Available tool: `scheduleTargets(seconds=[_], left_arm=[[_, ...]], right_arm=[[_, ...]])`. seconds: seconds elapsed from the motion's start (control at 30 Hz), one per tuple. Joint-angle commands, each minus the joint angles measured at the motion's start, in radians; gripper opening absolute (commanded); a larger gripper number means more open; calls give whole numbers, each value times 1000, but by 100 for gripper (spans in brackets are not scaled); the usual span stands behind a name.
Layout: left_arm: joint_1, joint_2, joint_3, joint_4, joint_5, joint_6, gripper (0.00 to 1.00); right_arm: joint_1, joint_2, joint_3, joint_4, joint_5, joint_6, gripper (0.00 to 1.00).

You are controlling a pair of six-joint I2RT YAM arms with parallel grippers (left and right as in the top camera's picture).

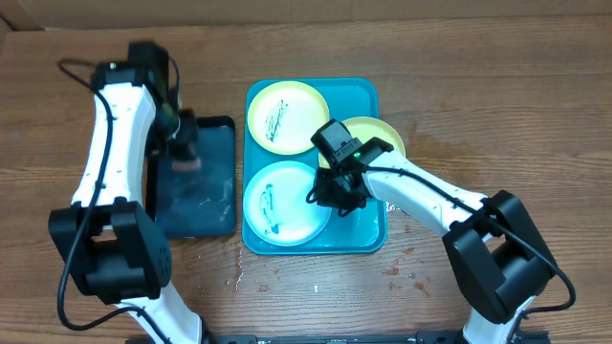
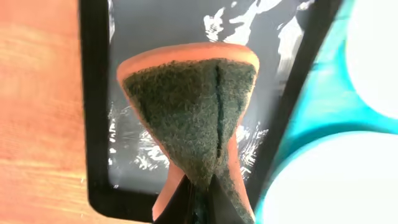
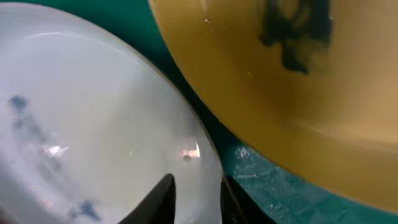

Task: Clean dirty plates on tray and stack at the side
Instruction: 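Lift the sponge with the left gripper and tilt the white plate up with the right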

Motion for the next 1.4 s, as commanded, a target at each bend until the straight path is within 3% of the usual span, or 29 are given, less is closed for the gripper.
scheduleTargets(seconds=[0.0, 0.13, 0.3, 0.6, 0.8, 0.83, 0.93, 1.03, 1.2, 1.37], left_arm=[[-61, -26, 55, -18, 116, 48, 4], [-140, -27, 37, -27, 161, 48, 4], [-224, -27, 19, -17, 124, 48, 4], [-216, -49, 19, -5, 123, 48, 4], [-204, -66, 20, -3, 123, 48, 4], [-204, -69, 20, -2, 123, 49, 4], [-203, -80, 25, 1, 123, 48, 4], [-199, -92, 25, 8, 123, 48, 4], [-190, -103, 25, 8, 123, 49, 4], [-186, -103, 25, 8, 130, 60, 4]], right_arm=[[4, 90, -5, 23, 2, 39, 14], [2, 94, -5, 43, 9, 93, 6], [2, 93, -3, 19, -10, 75, 19], [0, 23, 3, -22, 8, -13, 27], [-2, -55, 23, 77, 13, -73, 35], [-2, -55, 24, 102, 14, -48, 36], [-5, -54, 23, 157, 27, 116, 51], [-3, -54, 23, 196, 76, 293, 54], [6, -28, 23, 279, 153, 371, 78], [6, 36, 23, 316, 154, 430, 78]])
